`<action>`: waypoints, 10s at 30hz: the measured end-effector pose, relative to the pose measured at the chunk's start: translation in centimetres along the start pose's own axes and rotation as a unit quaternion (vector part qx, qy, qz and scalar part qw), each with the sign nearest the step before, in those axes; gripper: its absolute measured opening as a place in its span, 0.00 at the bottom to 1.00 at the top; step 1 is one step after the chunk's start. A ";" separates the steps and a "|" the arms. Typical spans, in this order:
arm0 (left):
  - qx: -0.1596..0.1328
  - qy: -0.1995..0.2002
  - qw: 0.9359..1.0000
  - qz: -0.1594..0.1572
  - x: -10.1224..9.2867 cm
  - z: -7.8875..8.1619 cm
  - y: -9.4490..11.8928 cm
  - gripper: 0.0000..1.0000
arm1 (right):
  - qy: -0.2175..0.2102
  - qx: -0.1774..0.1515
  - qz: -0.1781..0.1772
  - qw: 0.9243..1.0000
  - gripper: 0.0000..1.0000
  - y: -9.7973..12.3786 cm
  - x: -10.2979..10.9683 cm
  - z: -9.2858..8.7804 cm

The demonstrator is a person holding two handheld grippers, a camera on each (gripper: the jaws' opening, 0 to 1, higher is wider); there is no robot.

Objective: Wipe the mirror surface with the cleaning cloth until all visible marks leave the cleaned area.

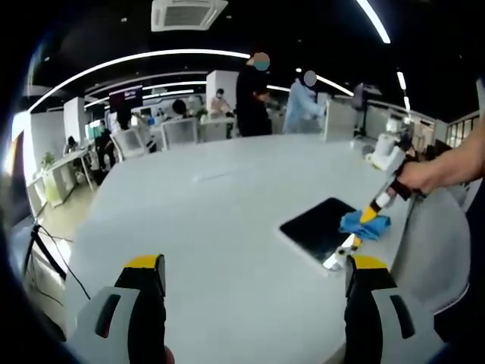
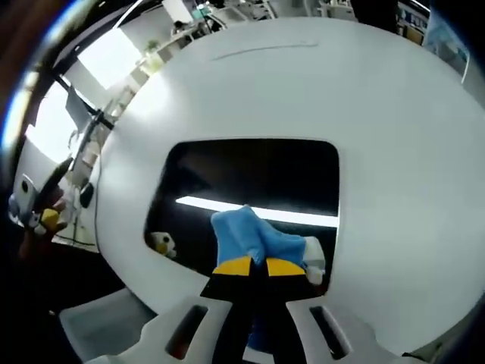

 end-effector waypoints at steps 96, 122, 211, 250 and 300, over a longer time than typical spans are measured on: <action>0.014 0.027 0.999 -0.010 0.5 -1.7 0.0 1.00 | 0.091 0.005 0.044 0.995 0.00 -5.9 10.4 8.1; 0.017 0.023 1.000 -0.005 0.8 -1.5 0.1 1.00 | 0.116 -0.004 0.024 0.993 0.00 -7.7 8.8 12.8; 0.010 0.022 1.000 -0.014 -0.5 -0.5 -0.5 1.00 | 0.082 0.000 0.025 0.996 0.00 -4.7 6.1 7.4; 0.005 0.026 0.999 -0.018 -1.9 -0.7 -0.6 1.00 | 0.092 0.017 0.062 0.994 0.00 -2.6 8.5 1.5; 0.006 0.021 1.000 0.002 -1.6 -0.5 0.5 1.00 | 0.113 0.032 0.073 0.990 0.00 -1.9 8.2 0.2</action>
Point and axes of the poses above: the point that each gripper's makers call its tool centre point, and the gripper's own axes: y roughly backward along the fingers, x roughly to its left, z roughly out of its top, the point moved 2 cm from there along y, roughly backward along the fingers, and after that the axes turned 7 degrees about y, right-handed, at the moved point
